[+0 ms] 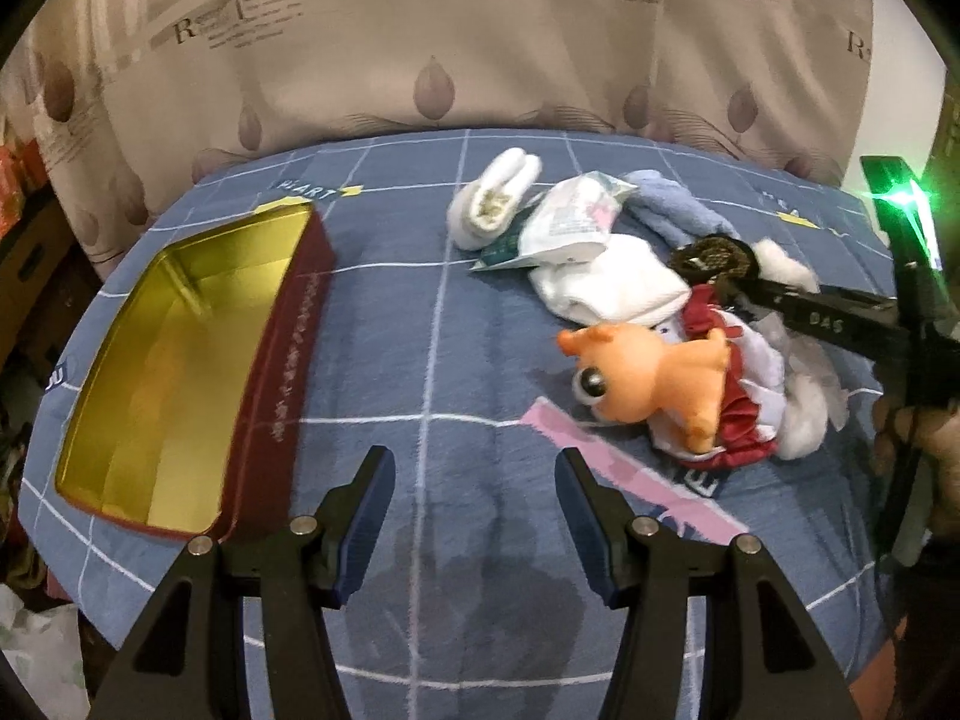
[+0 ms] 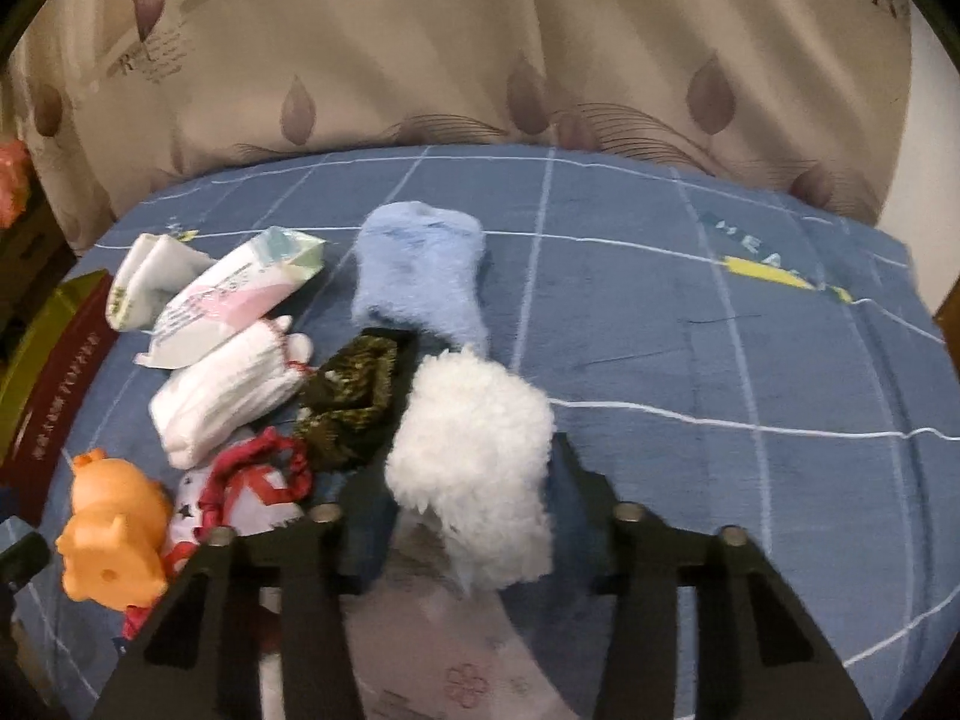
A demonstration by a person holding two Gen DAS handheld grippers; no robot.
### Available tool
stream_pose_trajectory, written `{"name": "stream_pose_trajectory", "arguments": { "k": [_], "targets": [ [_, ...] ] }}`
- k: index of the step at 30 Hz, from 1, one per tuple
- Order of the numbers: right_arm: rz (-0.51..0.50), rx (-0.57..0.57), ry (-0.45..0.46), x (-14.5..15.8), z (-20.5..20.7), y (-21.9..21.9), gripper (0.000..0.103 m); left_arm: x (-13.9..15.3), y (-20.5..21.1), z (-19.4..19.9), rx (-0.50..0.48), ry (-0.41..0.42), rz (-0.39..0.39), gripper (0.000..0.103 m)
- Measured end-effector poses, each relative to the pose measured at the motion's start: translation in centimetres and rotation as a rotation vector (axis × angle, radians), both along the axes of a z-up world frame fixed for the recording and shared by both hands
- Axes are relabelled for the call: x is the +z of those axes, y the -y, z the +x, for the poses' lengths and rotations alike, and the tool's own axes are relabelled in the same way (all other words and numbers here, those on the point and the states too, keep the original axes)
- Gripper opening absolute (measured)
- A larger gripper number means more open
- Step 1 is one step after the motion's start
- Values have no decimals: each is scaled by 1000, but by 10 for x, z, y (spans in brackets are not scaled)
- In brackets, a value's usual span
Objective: Organize soft objects
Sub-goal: 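Reach the right tool to the white fluffy plush and close on it, then grasp the orange rubber toy with the left tool while the right tool holds the plush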
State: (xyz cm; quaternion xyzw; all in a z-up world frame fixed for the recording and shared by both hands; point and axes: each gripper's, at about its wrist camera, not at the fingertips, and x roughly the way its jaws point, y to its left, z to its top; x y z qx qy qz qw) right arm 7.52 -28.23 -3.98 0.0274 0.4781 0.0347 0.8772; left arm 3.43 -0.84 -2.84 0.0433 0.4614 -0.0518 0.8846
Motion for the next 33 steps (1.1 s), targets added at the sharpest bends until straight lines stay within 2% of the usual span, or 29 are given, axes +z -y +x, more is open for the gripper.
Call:
{"name": "stream_pose_trajectory", "arguments": {
  "k": [4, 8, 11, 14, 17, 23, 30, 33],
  "targets": [
    [-2, 0, 35, 3, -9, 3, 36, 3, 8, 3, -27, -15, -34, 57],
    [-11, -77, 79, 10, -20, 24, 35, 5, 18, 8, -58, -39, -54, 57],
    [-23, -150, 98, 10, -32, 46, 35, 6, 25, 12, -71, -78, -102, 57],
    [-8, -212, 83, 4, -37, 68, 35, 8, 32, 19, -72, -118, -148, 57],
    [32, -227, 64, -4, -39, 77, 35, 15, 37, 28, -63, -145, -198, 57],
    [25, -210, 59, -6, -37, 74, 36, 26, 41, 53, 5, -226, -322, 57],
    [56, -205, 42, -10, -36, 77, 37, 8, 41, 82, 162, -388, -450, 57],
    [55, -202, 37, -10, -35, 76, 37, 10, 38, 87, 207, -382, -473, 57]
  ]
}}
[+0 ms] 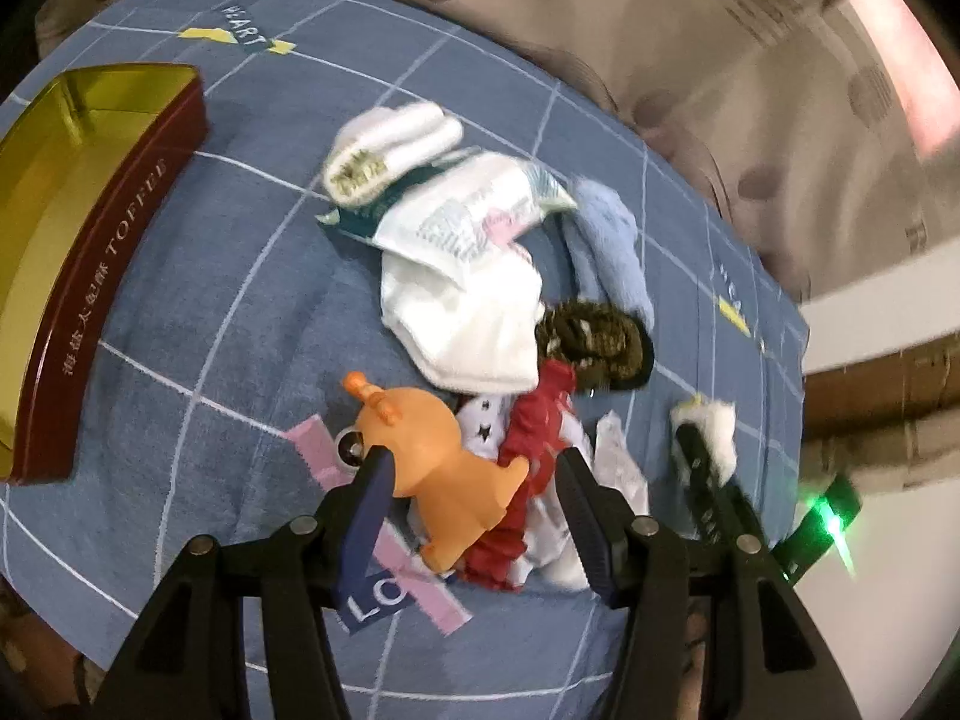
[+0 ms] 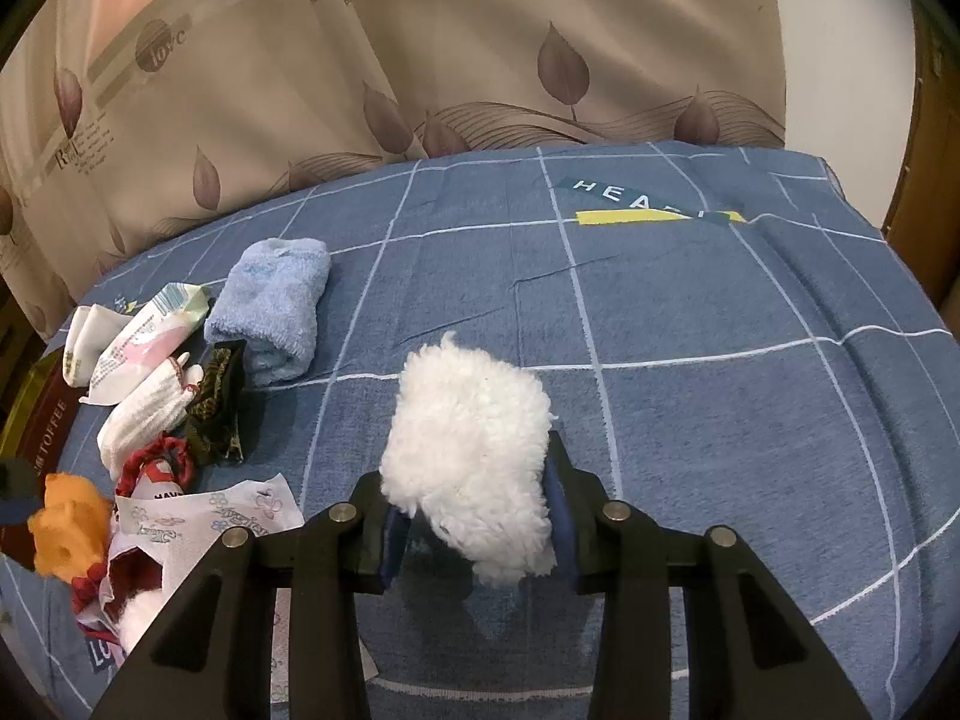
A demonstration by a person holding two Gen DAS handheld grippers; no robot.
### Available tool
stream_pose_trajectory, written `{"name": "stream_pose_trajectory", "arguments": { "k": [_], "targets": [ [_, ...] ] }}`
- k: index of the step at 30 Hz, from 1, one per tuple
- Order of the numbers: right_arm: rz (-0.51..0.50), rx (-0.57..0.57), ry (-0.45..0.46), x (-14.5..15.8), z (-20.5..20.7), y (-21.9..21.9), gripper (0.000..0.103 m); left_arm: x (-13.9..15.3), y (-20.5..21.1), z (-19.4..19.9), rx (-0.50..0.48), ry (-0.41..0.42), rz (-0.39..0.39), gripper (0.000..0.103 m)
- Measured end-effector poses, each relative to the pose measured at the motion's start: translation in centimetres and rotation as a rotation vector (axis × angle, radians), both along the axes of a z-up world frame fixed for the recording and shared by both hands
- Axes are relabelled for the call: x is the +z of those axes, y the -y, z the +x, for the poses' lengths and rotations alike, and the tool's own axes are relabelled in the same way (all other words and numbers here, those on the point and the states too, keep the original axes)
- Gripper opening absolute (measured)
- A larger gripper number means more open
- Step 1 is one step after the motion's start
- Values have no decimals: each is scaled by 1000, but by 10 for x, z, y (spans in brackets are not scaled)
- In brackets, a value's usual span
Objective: Organize soft objects
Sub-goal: 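Grasp the orange rubber toy with the left tool while the right tool holds the plush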
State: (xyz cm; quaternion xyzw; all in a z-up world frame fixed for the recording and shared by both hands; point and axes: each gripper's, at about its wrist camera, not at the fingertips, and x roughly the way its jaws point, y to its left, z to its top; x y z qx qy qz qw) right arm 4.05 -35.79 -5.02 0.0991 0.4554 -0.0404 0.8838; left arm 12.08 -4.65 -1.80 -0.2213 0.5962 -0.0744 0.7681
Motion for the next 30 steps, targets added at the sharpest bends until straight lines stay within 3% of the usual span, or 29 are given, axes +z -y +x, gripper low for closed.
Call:
{"name": "stream_pose_trajectory", "arguments": {
  "k": [9, 16, 21, 25, 30],
  "targets": [
    [10, 1, -2, -1, 1, 0, 38, -15, -23, -6, 171, -120, -38, 57],
    [10, 2, -9, -3, 1, 0, 39, -28, -21, -4, 203, -153, -59, 57],
    [11, 2, -15, -4, 1, -1, 39, -30, -12, -4, 183, -135, -32, 55],
    [16, 1, -17, -4, 2, 0, 39, -25, -11, -4, 131, -83, 3, 40],
    [17, 1, -19, -5, 2, 0, 40, -18, -11, -6, 58, -31, 29, 39]
  ]
}}
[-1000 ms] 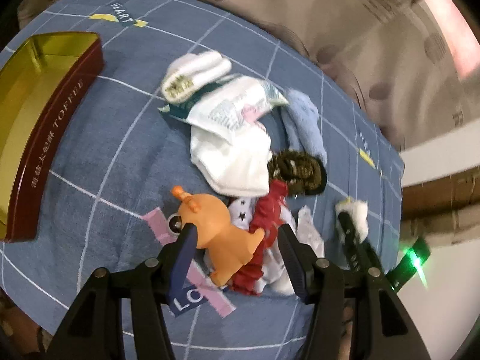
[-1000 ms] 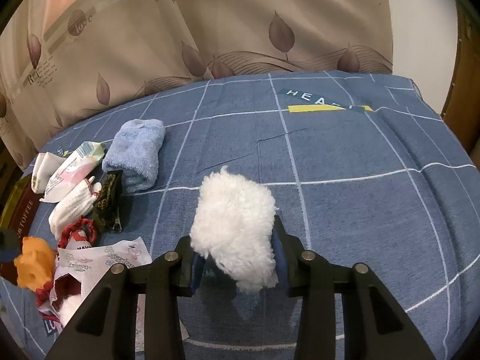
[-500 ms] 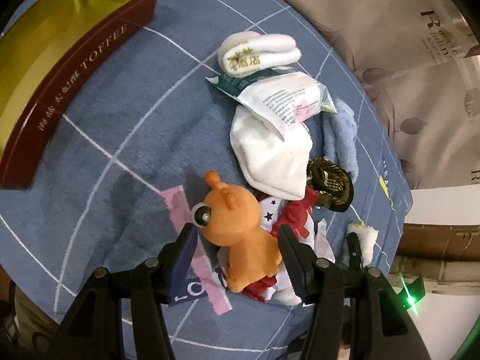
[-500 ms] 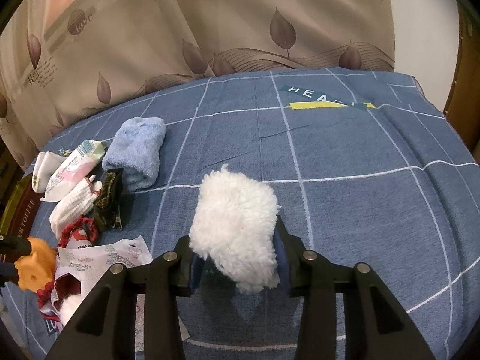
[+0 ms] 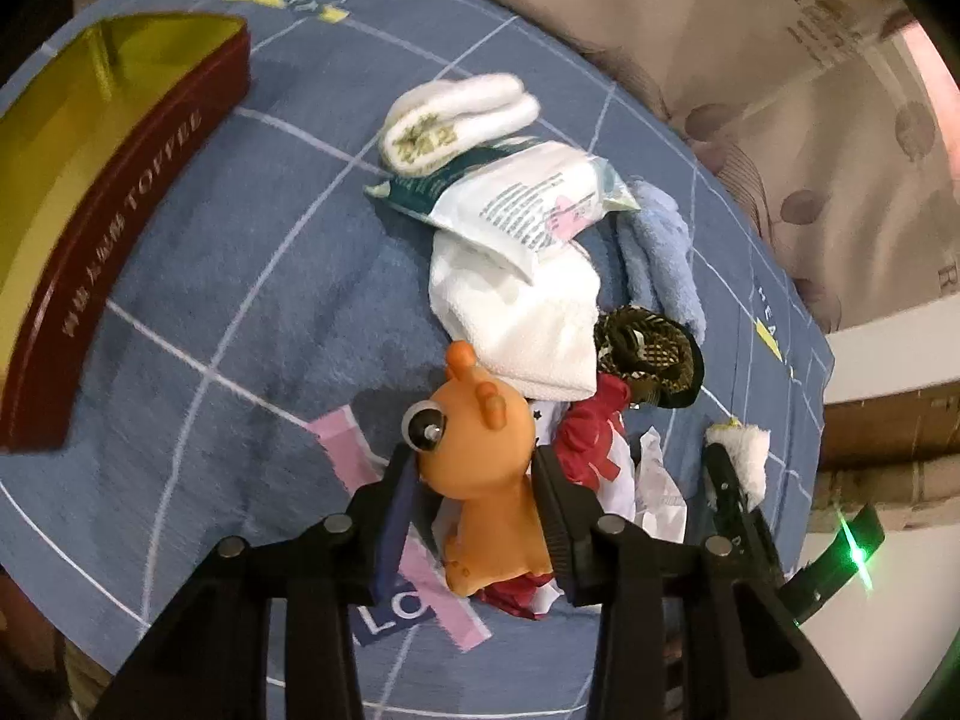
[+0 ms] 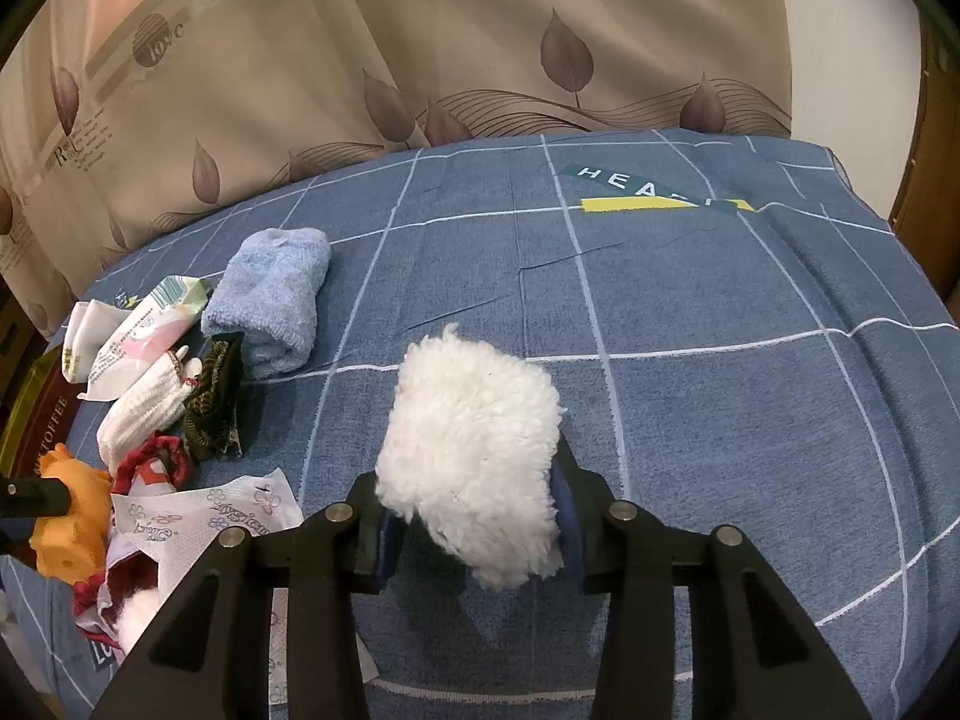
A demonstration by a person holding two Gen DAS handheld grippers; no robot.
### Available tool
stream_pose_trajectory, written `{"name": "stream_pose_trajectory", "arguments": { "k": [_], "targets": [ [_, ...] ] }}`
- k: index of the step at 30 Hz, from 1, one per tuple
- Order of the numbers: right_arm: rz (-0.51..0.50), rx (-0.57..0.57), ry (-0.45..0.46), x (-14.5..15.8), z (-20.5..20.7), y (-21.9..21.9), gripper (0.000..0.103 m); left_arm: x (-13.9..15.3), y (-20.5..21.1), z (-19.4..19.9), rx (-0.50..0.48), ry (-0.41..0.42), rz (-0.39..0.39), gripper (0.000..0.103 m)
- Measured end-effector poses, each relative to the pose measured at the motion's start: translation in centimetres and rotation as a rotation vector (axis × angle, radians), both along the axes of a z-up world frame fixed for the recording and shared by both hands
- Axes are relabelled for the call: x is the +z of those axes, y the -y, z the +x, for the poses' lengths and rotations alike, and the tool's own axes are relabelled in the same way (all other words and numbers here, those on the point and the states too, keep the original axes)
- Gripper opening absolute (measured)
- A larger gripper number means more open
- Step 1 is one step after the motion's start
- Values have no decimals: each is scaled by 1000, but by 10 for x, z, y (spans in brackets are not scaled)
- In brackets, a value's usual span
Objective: Organize soft objects
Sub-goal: 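Grasp the orange rubber toy with the left tool while the right tool holds the plush, then carry the orange toy into the gold tin and open the left tool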
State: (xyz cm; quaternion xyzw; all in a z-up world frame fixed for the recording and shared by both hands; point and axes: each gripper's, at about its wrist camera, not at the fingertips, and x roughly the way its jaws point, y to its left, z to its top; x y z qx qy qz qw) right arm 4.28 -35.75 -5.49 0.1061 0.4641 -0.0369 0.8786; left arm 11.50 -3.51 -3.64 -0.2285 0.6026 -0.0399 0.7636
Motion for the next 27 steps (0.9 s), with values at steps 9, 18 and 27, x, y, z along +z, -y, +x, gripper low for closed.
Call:
{"name": "stream_pose_trajectory", "arguments": {
  "k": [9, 18, 27],
  "targets": [
    [4, -1, -2, -1, 1, 0, 40, 21, -1, -7, -79, 78, 63, 39],
    [3, -1, -3, -1, 1, 0, 40, 43, -21, -13, -151, 164, 167, 39],
    [-8, 1, -6, -2, 1, -1, 40, 68, -72, -12, -134, 254, 307, 39]
  ]
}}
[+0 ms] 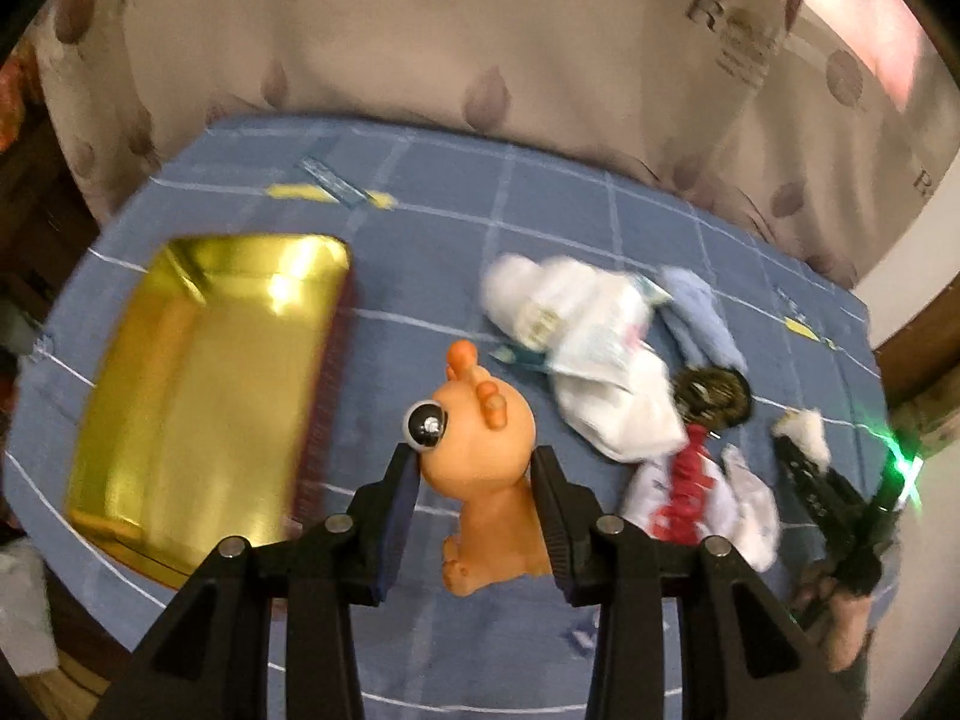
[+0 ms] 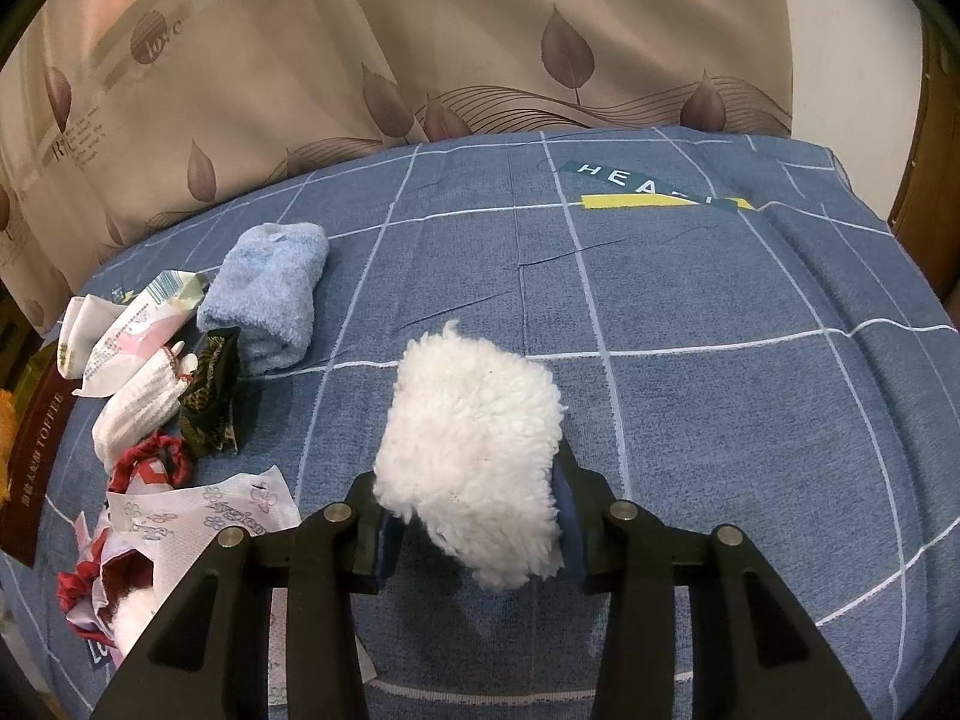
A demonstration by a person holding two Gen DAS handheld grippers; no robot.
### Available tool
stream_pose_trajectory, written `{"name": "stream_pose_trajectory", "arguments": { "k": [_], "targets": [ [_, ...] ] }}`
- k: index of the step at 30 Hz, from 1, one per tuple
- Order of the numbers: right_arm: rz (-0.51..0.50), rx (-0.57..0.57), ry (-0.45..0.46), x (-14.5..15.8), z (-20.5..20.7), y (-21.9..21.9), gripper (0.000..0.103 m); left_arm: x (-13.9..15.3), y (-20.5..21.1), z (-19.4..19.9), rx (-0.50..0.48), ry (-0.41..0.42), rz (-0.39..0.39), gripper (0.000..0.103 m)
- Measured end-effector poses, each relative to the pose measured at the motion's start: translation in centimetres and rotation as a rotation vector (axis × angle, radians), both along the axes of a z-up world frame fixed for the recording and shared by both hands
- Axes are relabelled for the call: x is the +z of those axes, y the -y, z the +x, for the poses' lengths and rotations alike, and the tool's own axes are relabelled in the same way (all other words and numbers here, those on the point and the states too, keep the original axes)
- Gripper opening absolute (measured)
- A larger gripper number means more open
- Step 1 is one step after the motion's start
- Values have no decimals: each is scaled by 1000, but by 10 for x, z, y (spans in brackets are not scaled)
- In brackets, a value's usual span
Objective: Organize soft objects
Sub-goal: 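Carry the orange toy into the gold tin and open the left tool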
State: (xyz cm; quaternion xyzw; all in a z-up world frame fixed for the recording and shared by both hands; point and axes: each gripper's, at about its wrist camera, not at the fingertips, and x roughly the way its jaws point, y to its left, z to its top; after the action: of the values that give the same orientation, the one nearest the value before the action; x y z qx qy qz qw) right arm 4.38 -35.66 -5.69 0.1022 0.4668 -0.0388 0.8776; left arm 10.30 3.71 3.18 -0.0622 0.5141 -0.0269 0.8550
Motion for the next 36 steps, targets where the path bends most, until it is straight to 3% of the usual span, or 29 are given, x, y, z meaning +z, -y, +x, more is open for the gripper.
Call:
{"name": "stream_pose_trajectory", "arguments": {
  "k": [7, 15, 21, 36],
  "targets": [
    [-6, 1, -3, 0, 1, -1, 40, 8, -59, 10, 65, 24, 101, 39],
    [-24, 4, -9, 0, 1, -2, 40, -8, -116, 35, 115, -3, 165, 39],
    [-37, 5, -13, 0, 2, -2, 40, -26, -130, 54, 120, -24, 246, 39],
    [-69, 10, -23, -1, 3, -7, 41, -54, -138, 79, 112, -40, 272, 40]
  ]
}}
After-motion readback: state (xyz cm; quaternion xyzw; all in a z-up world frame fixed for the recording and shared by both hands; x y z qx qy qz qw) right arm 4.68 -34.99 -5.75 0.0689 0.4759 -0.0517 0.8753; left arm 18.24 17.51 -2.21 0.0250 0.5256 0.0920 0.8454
